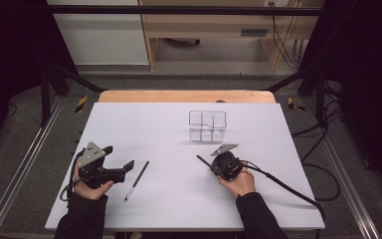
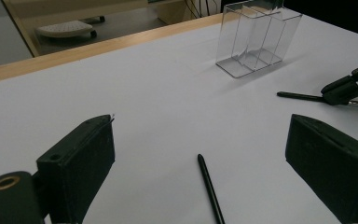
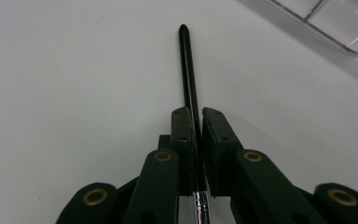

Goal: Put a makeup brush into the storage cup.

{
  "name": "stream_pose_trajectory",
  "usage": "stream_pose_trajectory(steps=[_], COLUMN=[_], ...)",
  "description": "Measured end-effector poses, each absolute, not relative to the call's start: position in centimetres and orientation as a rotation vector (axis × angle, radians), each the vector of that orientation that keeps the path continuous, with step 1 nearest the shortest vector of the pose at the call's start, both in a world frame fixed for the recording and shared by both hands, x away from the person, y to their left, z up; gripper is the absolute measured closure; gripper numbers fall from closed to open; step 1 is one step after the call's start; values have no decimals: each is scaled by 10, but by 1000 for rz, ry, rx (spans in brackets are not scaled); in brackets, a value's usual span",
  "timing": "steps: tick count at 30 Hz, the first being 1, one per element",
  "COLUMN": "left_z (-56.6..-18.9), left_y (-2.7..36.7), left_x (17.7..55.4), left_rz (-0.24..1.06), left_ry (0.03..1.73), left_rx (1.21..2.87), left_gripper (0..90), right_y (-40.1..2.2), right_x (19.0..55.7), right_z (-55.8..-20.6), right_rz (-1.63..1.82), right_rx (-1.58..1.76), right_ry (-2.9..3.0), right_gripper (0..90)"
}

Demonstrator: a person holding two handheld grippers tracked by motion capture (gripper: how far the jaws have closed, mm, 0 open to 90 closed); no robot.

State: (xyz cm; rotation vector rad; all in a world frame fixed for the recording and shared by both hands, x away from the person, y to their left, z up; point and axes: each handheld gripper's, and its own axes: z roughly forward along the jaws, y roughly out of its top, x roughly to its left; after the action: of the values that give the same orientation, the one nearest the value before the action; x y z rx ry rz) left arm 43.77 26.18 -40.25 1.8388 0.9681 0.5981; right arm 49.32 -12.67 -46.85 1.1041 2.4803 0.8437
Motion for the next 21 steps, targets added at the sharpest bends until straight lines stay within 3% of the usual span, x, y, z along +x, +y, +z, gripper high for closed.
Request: stream_pose_trajectory(steps=[2,4,10,21], left_z=[-403,-403,-403,-402], left_y=[261,261,262,263], left_x=[438,438,439,438], left_rz=[595,591,593,588], left_ry=[965,965,968,968], left_rx=[1842,1847,1845,1843], left_gripper=[73,73,73,72], right_y=[-127,-127,-134,-128], right_x=[493,494,493,503], right_z=[-469,-468,-452,-431], right_rz=[844,855,883,732], right_rx=[1096,1074,1057,1049], right_ry=[2482,2500,2504,2591], right_gripper=[817,734,666,614])
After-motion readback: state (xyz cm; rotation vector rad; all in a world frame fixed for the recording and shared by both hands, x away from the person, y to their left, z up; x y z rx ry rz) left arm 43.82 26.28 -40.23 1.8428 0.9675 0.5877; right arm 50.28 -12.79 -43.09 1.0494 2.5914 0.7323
